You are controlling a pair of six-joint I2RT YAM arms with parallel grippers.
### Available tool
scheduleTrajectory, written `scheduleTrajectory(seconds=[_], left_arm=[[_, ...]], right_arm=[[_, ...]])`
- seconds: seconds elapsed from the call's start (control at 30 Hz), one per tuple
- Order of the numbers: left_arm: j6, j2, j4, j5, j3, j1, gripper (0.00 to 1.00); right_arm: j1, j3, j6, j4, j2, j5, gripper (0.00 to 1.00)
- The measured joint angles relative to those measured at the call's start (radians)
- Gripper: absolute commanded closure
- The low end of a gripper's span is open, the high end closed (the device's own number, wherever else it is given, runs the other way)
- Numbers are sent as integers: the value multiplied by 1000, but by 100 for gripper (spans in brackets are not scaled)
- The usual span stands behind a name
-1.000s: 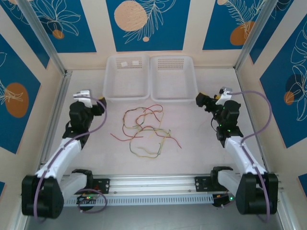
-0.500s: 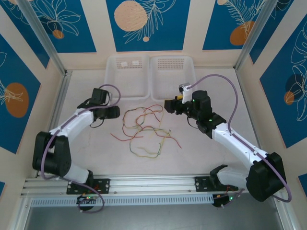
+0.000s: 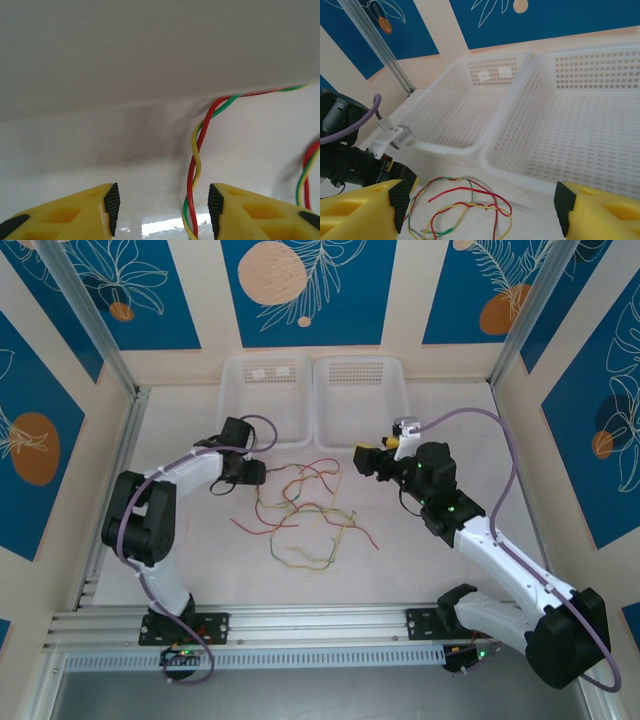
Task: Untangle the cables
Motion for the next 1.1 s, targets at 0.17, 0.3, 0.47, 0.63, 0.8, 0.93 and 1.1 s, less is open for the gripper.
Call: scheduleTrajectory(seconds=[0.17,0.3,0.47,0.63,0.8,0.93,1.1], left_arm=[[-2,34,9,-22,10,-11,58],[-1,58,28,-48,28,-16,68],[0,71,39,-89,36,-29,69],[-4,62,39,-114,32,-58,59],[-9,-45,29,-122,-19,-73,56],[-16,-174,31,-150,-24,-73,54],[-63,-361,130,-161,-170,-72,53]], right_arm=[[0,-10,0,2,-17,15,19],[0,-10,0,2,-18,15,18],[-2,-11,1,1,-24,29,16],[-5,-24,1,0,-54,38,14],[-7,-27,0,-4,-61,47,12],[-11,-29,0,-4,-61,49,11],[-11,-34,0,1,-63,50,10]])
